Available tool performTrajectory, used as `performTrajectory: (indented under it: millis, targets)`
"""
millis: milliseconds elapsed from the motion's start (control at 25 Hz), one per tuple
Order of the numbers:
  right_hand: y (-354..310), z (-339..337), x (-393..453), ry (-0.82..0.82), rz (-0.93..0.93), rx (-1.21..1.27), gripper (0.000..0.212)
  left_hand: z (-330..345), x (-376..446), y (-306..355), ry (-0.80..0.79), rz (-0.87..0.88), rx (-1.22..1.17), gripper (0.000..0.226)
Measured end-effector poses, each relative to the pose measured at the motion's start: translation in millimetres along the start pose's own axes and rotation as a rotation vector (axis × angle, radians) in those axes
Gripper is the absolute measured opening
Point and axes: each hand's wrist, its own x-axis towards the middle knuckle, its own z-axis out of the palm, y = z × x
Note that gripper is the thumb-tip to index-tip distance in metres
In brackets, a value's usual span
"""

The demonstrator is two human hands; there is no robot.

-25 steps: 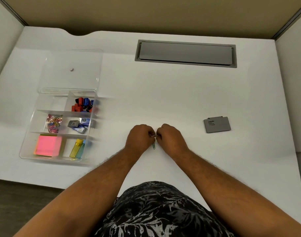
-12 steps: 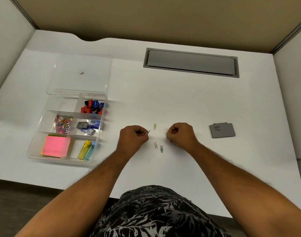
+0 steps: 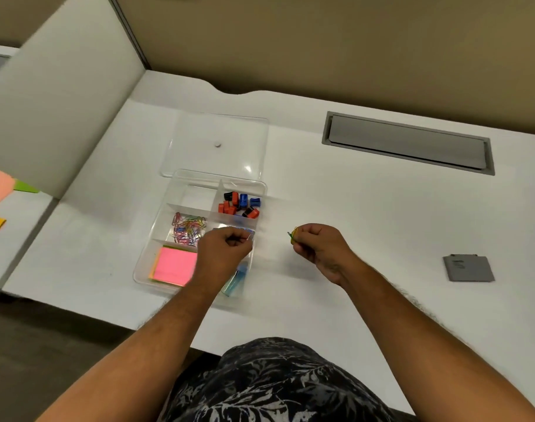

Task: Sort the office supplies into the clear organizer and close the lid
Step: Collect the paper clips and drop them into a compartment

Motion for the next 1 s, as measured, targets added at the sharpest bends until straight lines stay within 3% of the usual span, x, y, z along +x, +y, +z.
performTrajectory:
  millis: [240,480,600,720,840,1000]
  targets:
    - [-10.7,149.4,33.8,-0.104,-0.136,-0.307,0.009,-103.4,49.5,-37.4,0.13,-0.036,0.072,0.011]
    - [3.3,216.8,69.8,-0.079,-0.325,-0.785,0.012,-140.8,88.4,-61.4,0.033,-0.02,0.205,0.025]
    - [4.2,208.9,73.3,-0.054,-0.323,-0.834,0.025,-140.8,90.3,-67.2,0.023,0.051,0.29,0.025]
    - [6.4,179.2,59.8,0.0,-0.312,-0.697,0.021,-133.1,82.5,-66.5,0.02,0.108,0.299,0.021]
    - [16.7,130.4,36.5,0.102,-0.297,-0.632,0.021,-112.4,70.2,-54.6,-0.013,0.103,0.218,0.015]
    - [36.1,48.9,-4.3,0.251,-0.299,-0.654,0.023,-55.6,50.9,-25.8,-0.159,0.24,0.241,0.01]
